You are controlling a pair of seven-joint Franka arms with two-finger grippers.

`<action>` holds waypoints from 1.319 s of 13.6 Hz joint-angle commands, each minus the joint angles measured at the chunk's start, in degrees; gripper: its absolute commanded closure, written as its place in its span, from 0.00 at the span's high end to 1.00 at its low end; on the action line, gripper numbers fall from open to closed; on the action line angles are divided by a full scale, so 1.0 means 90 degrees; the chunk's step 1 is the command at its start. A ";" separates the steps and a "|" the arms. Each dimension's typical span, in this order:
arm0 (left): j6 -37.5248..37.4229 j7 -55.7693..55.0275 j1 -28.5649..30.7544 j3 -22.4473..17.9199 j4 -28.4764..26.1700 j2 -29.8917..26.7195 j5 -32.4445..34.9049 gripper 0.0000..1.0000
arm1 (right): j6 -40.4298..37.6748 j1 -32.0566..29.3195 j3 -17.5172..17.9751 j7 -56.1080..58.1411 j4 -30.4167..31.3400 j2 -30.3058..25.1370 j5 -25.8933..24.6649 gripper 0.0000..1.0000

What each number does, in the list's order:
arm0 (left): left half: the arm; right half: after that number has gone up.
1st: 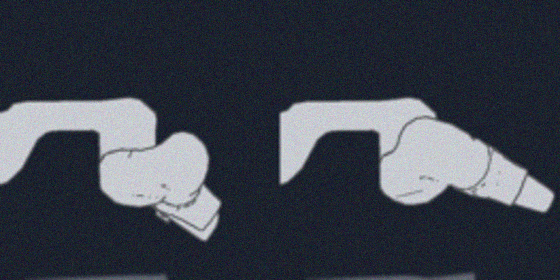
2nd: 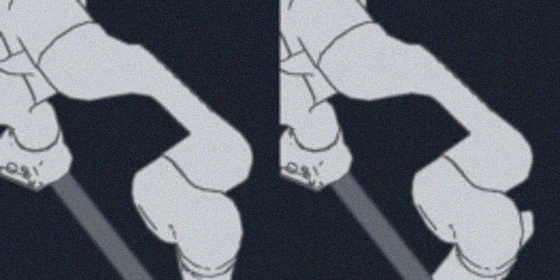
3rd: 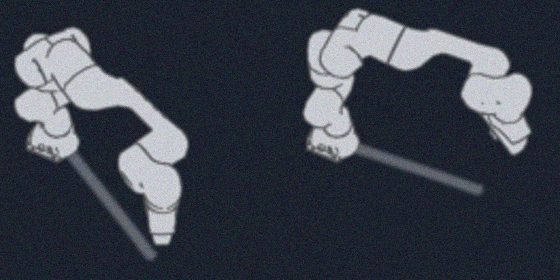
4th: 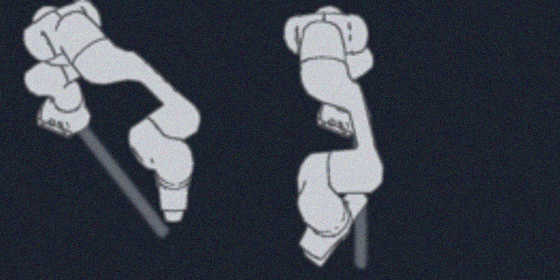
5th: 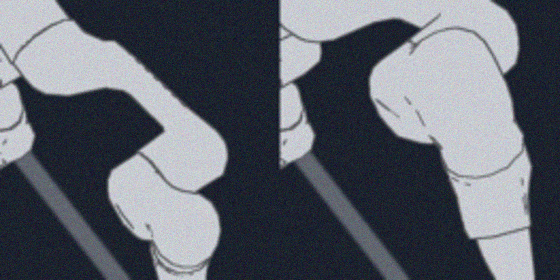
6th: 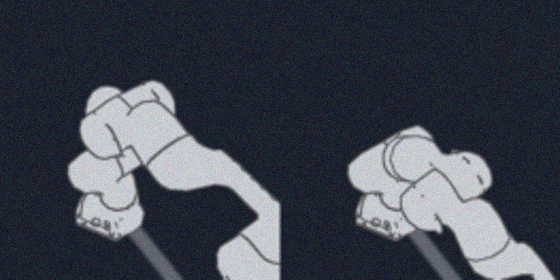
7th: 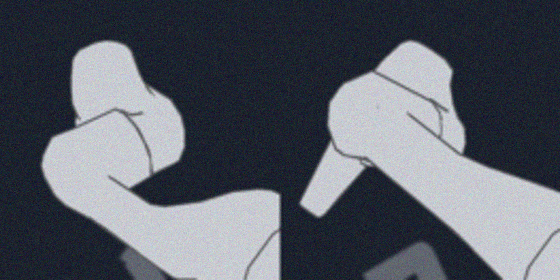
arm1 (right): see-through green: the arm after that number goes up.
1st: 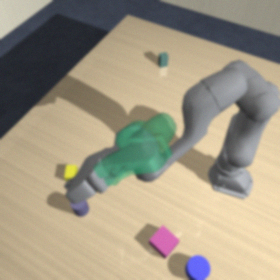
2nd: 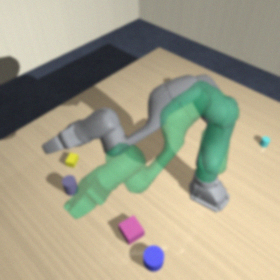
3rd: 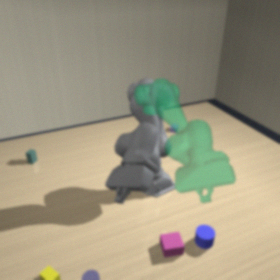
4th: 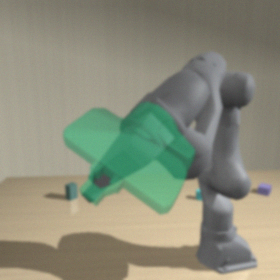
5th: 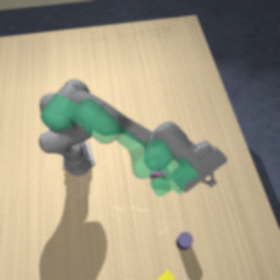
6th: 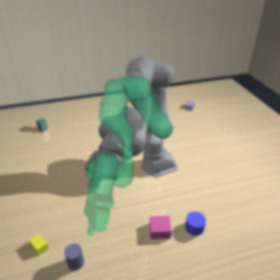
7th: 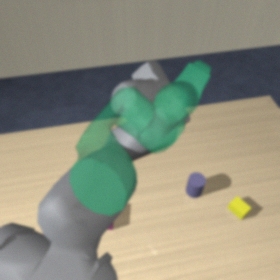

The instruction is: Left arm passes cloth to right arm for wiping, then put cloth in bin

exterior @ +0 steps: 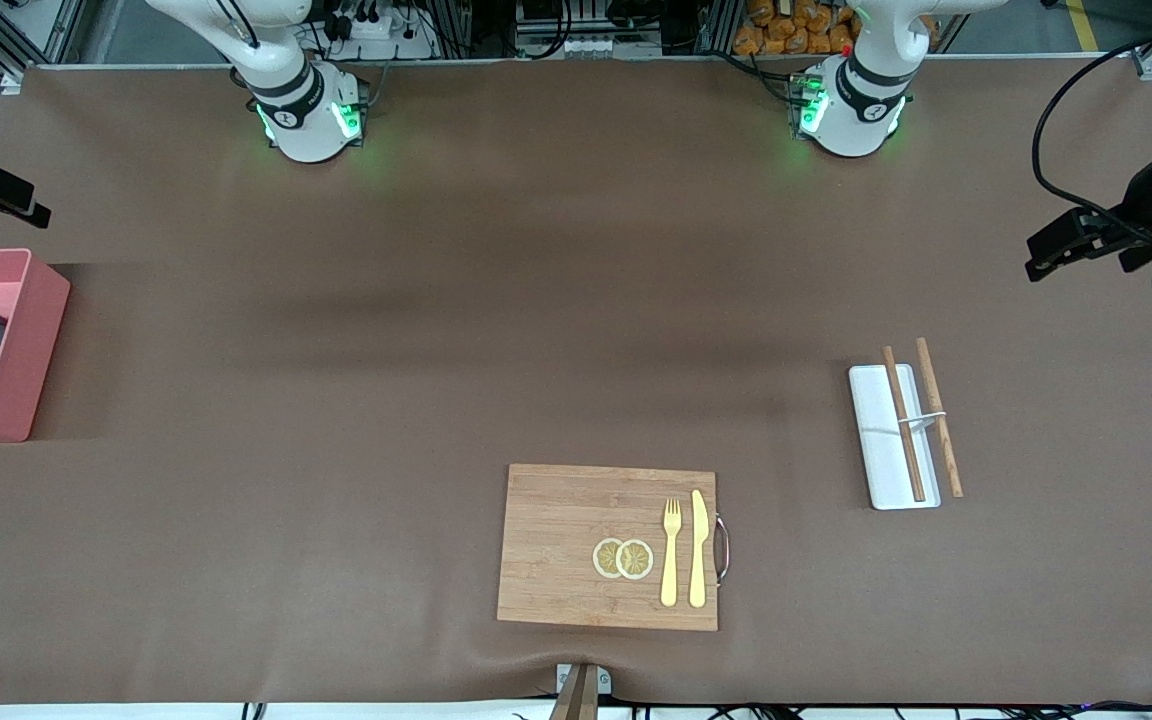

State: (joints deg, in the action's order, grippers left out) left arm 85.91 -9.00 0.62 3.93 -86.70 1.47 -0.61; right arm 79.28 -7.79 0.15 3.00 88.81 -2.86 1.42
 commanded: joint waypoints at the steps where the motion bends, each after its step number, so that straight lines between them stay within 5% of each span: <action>1: -0.0307 0.0092 0.0029 -0.0007 0.0004 -0.0182 -0.0216 1.00 | 0.0057 0.0075 -0.0056 0.0018 -0.0025 -0.0092 -0.0099 1.00; 18: -0.0767 0.0063 -0.0099 0.0061 0.0249 -0.0280 0.0429 1.00 | 0.0136 0.0114 -0.0007 0.0038 0.0054 -0.0248 -0.0138 1.00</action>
